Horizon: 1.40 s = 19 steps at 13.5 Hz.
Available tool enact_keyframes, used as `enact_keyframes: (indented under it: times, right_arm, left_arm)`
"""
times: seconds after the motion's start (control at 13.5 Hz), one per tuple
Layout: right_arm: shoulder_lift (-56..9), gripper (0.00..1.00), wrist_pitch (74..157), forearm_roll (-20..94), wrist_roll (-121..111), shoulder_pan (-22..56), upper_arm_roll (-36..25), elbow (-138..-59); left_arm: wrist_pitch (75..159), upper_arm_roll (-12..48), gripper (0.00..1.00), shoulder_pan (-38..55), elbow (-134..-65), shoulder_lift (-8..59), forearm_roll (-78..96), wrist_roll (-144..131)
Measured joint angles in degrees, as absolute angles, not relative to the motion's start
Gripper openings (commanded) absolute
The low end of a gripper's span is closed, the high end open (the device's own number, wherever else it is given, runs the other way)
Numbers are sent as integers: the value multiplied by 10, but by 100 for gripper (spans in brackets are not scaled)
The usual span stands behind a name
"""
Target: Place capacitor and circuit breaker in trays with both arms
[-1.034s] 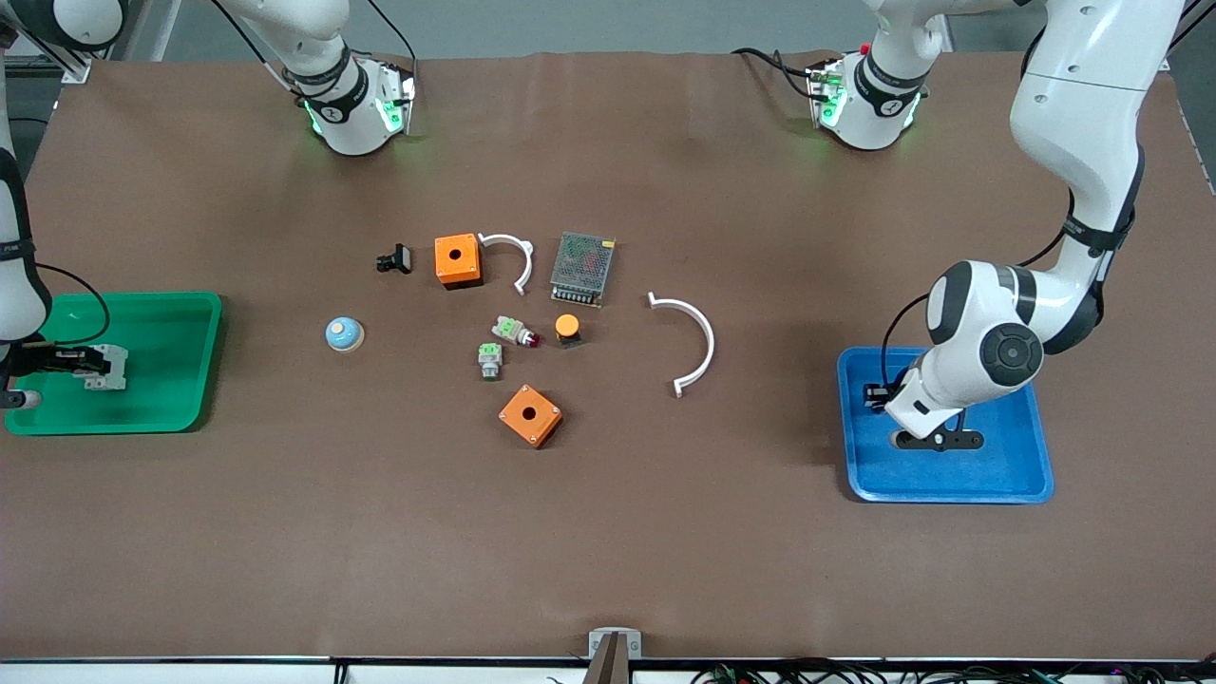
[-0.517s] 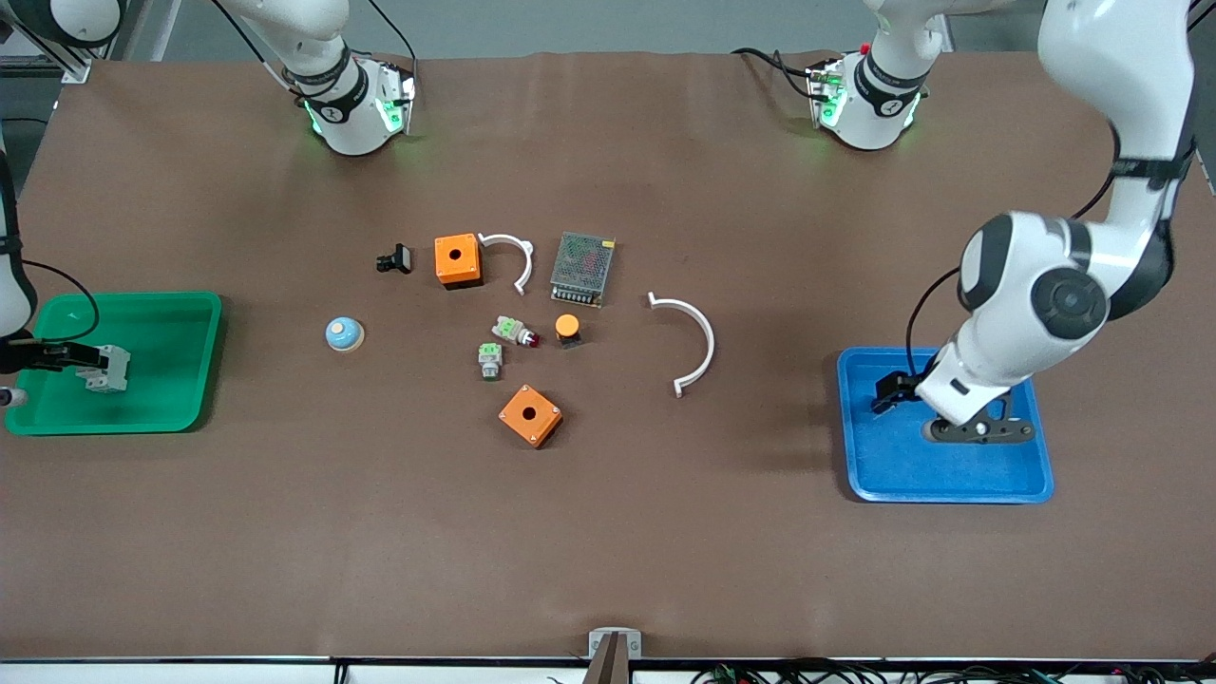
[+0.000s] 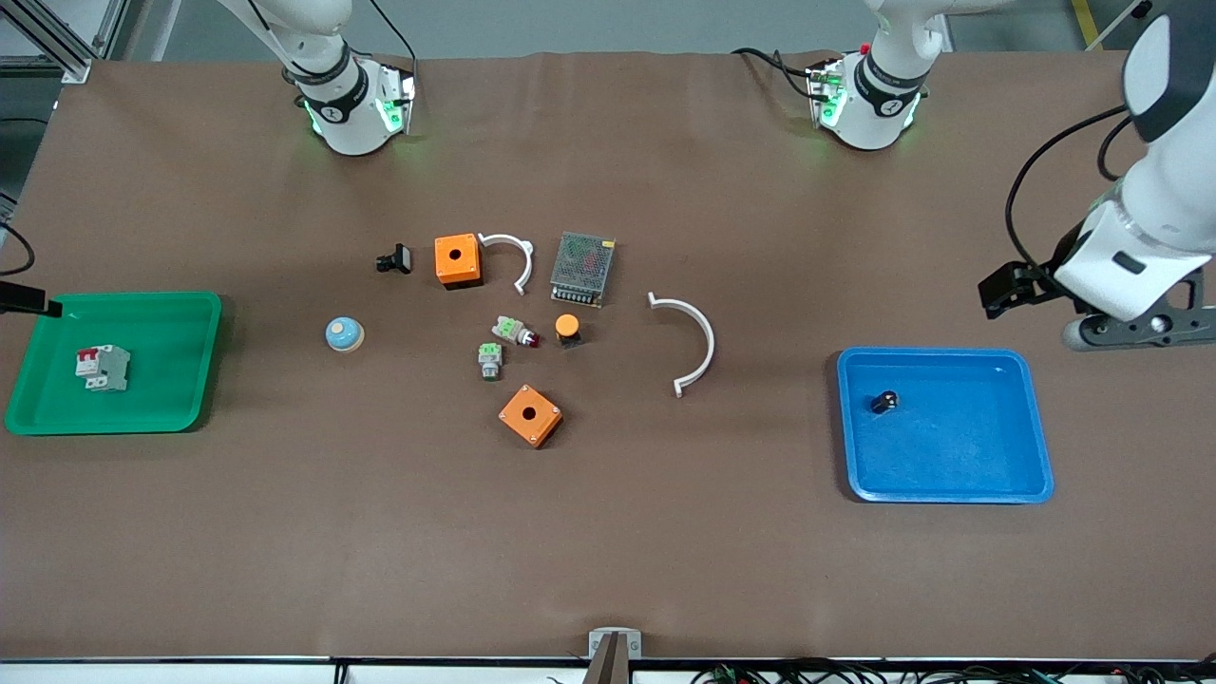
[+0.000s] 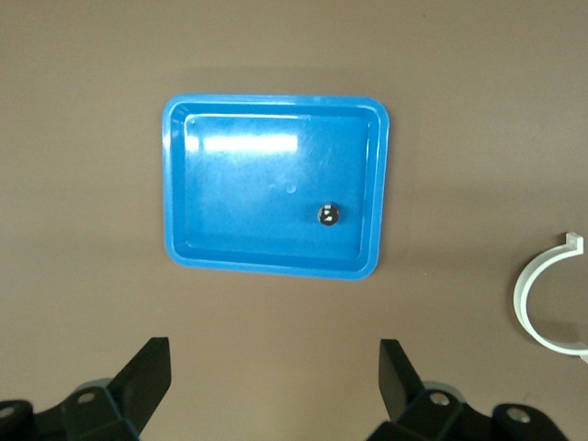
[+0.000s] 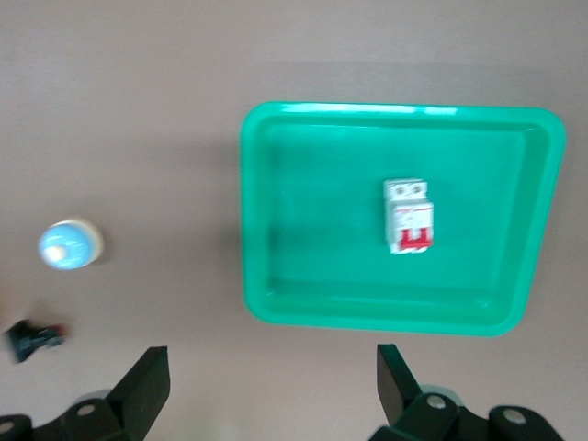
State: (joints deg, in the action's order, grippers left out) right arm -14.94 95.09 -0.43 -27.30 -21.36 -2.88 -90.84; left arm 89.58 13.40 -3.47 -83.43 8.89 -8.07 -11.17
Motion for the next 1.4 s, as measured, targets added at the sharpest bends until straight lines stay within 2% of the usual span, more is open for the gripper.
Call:
enact_keyframes:
  times: [0.22,0.37,0.59,0.74,1.11,1.4]
  right_arm:
    - [-106,99,937,-4,-192,-154,-27,-940]
    - [-84,99,937,0,-130,-107,-26,-969]
    - [-58,100,938,1,-38,-33,-25,-987]
    - [-40,100,938,1,-12,-3,-24,-988]
    - [-6,100,940,1,-6,5,-27,-981]
    - [-3,100,914,1,-6,5,-31,-920]
  left_arm:
    - [865,132,100,-37,-816,79,-75,-111]
    - [842,118,100,-34,-811,49,-68,-88]
    - [821,26,100,29,-839,-2,-27,-55]
    - [828,-3,100,44,-878,-29,1,-54]
    - [856,25,100,42,-918,-39,6,-57]
    - [858,42,100,24,-921,-49,6,-58]
